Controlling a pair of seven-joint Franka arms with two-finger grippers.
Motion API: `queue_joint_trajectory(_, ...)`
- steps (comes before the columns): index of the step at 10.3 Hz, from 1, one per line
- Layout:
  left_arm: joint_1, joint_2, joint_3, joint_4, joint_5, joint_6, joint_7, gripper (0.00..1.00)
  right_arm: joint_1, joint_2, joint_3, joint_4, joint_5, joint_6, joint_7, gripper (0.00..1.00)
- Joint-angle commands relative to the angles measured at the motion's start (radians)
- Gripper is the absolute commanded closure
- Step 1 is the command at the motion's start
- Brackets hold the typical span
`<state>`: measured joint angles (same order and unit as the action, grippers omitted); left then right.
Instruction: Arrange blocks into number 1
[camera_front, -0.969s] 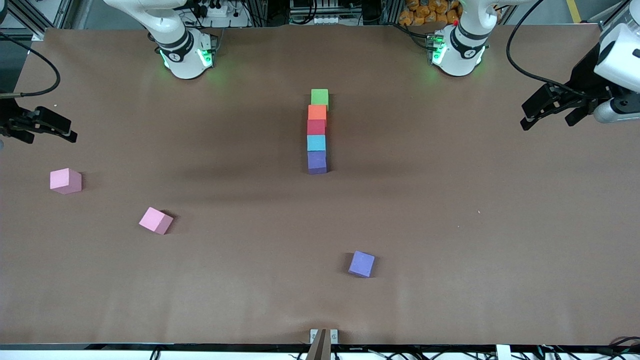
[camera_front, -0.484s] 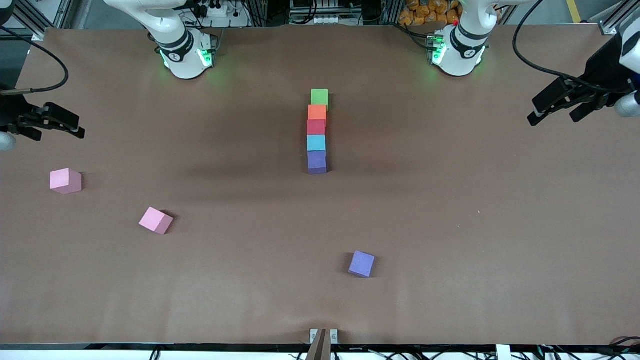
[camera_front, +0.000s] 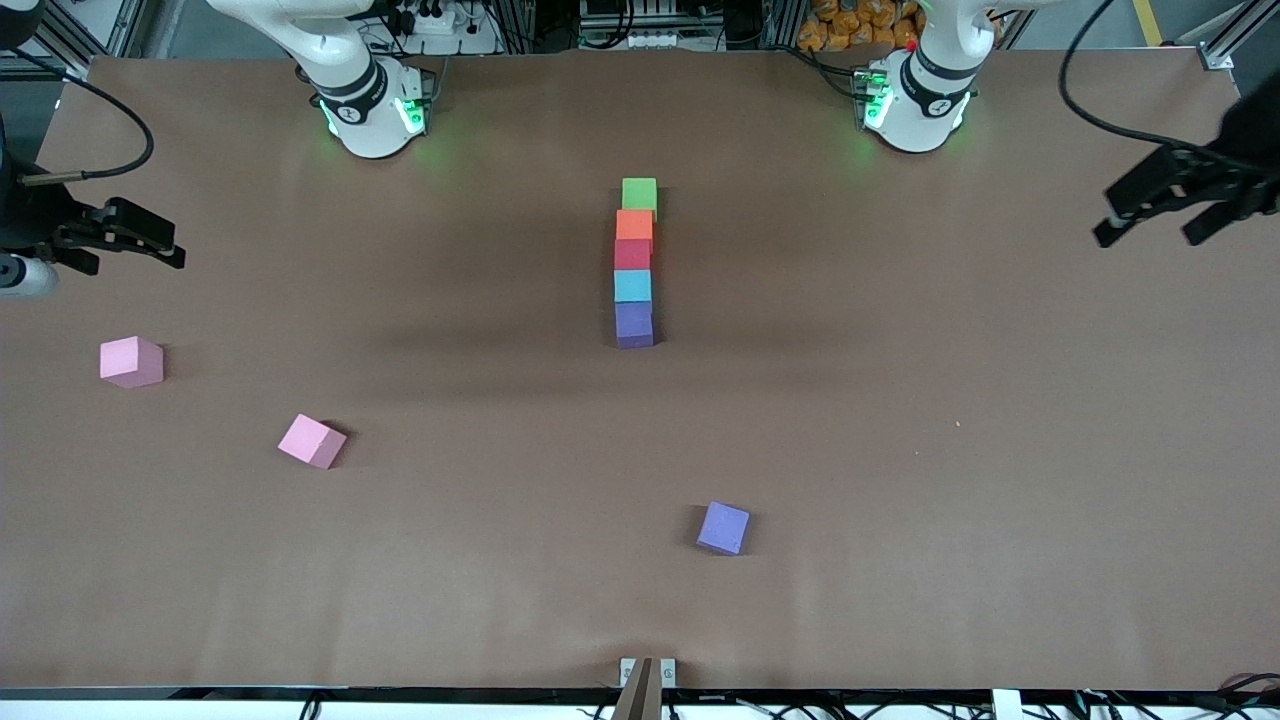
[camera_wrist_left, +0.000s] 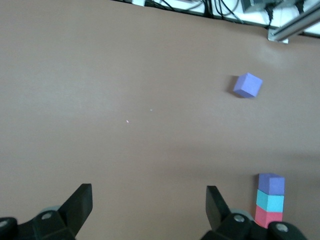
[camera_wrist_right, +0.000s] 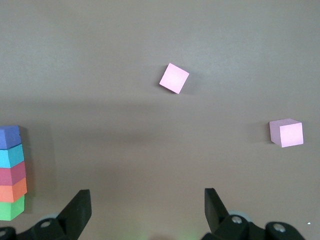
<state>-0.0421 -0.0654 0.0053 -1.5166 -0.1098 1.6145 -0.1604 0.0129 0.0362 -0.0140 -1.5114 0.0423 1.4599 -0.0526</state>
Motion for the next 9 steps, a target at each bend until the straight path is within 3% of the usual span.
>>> queue_joint_trajectory(1, -0.002, -0.008, 0.024, 0.018, 0.021, -0.027, 0.022, 0.0, 0.004, -0.002, 0.003, 0.013, 0.017, -0.026, -0.003, 0.0)
queue_joint_trajectory(9, -0.005, -0.005, 0.022, 0.018, 0.021, -0.035, 0.021, 0.0, 0.021, -0.021, 0.002, 0.011, -0.044, -0.013, -0.046, 0.0)
